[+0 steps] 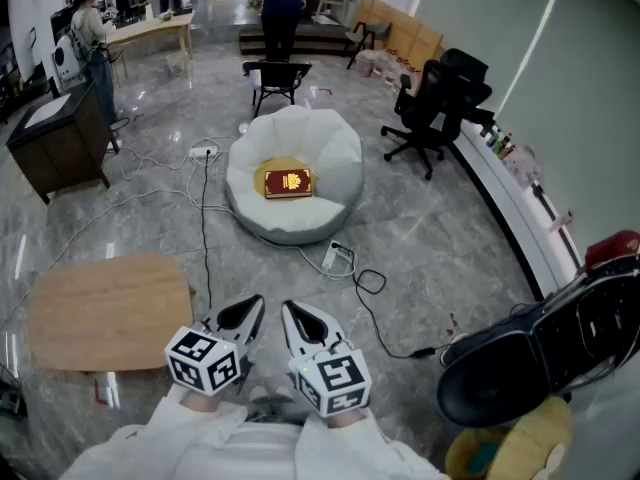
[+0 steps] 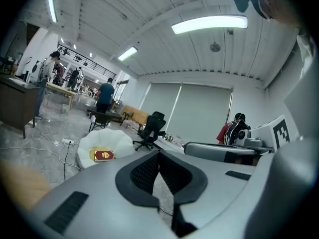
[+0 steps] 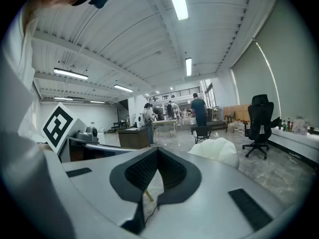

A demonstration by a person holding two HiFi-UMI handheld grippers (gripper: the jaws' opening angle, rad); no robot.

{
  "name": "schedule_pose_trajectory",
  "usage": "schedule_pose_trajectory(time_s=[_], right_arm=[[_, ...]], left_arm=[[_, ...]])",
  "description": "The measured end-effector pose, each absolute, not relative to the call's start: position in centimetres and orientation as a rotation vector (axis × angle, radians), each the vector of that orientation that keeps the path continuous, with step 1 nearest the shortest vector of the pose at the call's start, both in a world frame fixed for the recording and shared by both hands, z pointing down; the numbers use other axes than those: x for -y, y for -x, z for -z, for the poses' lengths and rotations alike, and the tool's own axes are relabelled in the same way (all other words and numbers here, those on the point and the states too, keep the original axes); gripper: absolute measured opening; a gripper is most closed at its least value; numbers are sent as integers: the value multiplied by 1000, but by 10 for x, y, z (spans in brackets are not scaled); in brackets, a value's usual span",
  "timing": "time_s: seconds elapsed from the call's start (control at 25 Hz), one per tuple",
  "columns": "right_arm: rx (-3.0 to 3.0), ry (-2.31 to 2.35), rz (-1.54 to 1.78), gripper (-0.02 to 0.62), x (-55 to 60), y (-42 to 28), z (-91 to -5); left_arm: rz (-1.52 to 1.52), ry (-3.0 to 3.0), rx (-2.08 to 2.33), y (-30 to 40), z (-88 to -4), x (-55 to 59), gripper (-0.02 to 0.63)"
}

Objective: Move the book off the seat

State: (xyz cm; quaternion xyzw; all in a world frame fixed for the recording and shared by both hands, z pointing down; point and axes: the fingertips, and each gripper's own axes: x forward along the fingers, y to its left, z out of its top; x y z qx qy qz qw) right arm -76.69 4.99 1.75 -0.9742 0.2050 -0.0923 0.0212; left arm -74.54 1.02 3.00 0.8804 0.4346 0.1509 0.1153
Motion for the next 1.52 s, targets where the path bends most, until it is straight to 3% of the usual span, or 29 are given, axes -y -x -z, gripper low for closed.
schedule_pose_trajectory(time_s=[1.52], right_arm=[[-658,3128,307,12,-93,747,-30]], left_arm=[[-498,-2560,-1206,727,-56,-54,5]])
